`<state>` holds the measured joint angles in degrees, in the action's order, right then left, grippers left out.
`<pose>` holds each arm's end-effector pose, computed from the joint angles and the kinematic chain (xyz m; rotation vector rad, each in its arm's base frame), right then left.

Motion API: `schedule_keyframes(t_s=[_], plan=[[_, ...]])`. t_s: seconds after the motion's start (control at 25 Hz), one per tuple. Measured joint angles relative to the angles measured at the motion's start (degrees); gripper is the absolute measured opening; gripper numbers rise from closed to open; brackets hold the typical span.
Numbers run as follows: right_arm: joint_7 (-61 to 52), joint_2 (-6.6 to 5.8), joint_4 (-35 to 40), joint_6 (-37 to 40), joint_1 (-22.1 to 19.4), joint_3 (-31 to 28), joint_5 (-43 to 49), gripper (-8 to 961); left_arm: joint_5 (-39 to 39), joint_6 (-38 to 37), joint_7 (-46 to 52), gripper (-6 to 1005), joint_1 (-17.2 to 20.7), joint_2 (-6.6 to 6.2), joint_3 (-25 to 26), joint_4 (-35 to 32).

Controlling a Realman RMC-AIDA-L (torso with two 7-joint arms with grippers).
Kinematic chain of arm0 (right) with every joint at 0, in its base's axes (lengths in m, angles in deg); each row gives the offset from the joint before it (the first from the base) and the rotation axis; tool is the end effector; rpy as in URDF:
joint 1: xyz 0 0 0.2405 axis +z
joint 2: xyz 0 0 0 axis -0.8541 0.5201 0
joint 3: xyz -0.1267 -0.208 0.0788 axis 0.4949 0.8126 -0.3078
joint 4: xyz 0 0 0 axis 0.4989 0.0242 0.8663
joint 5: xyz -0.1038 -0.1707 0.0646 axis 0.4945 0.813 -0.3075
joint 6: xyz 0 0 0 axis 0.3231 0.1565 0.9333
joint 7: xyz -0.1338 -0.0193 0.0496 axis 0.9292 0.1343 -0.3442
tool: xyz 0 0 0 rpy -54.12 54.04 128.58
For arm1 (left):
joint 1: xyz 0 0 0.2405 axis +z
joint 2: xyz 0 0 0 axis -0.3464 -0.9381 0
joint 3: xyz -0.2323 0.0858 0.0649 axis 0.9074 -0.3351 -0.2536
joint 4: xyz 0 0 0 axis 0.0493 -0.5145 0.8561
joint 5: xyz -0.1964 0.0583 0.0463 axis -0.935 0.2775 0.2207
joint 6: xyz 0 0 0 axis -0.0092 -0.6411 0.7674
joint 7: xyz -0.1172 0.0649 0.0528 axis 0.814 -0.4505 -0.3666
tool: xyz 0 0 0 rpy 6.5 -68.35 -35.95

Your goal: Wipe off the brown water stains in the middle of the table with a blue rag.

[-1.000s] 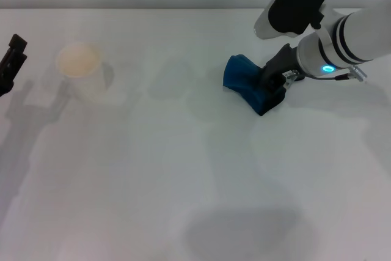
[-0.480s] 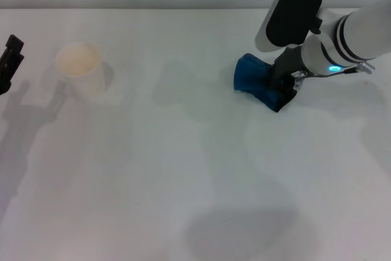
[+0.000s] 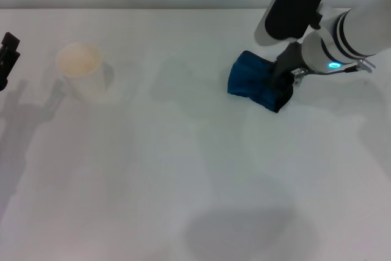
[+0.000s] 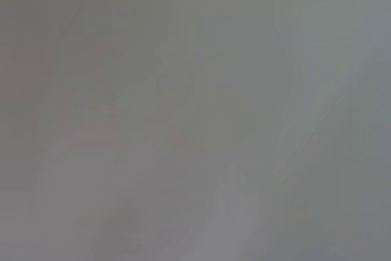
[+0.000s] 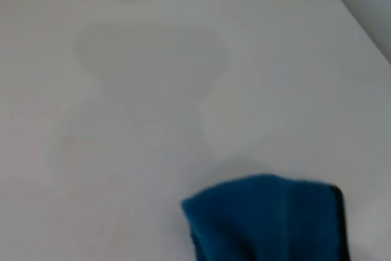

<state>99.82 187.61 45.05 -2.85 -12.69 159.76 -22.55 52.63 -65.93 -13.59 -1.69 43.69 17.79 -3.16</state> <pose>0.2073 0.4229 -0.0574 -2.5315 0.4149 -0.5265 -0.3476 0.2903 0.0051 -1.4996 -0.9025 -1.1378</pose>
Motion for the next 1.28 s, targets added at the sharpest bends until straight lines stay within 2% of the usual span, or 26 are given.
schedule_keyframes(t_s=[0.2,0.44,0.64,0.8,0.88,1.0,1.12,1.28], plan=[[-10.9,-0.08,0.6,-4.9,2.1,-0.2,2.8,195,-0.1,0.0,0.0,887,-0.3,0.0,0.0,0.0],[-12.4,0.33,3.4,-6.1,1.6,0.4,2.9,155,-0.2,0.0,0.0,888,-0.5,0.0,0.0,0.0],[-12.2,-0.03,6.7,-5.3,-1.0,-1.1,2.8,154,-0.6,0.0,0.0,888,-0.5,0.0,0.0,0.0],[-12.1,0.1,12.0,-1.1,-6.5,-7.3,0.1,156,-0.6,0.0,0.0,888,-0.3,0.0,0.0,0.0],[-11.5,0.03,14.2,2.7,-9.8,-10.9,-5.6,157,-0.7,0.0,0.0,888,-0.2,0.0,0.0,0.0],[-4.4,-0.07,13.3,6.7,-14.0,-17.4,-21.8,165,-0.7,0.0,0.0,888,-0.2,0.0,0.0,0.0],[10.2,-0.06,7.1,6.8,-16.4,-23.7,-43.7,178,-0.8,0.0,0.0,887,-0.2,0.0,0.0,0.0],[33.3,-0.07,-4.6,3.6,-17.8,-28.0,-71.4,195,-1.1,0.1,0.0,887,-0.4,0.0,0.0,-0.1]])
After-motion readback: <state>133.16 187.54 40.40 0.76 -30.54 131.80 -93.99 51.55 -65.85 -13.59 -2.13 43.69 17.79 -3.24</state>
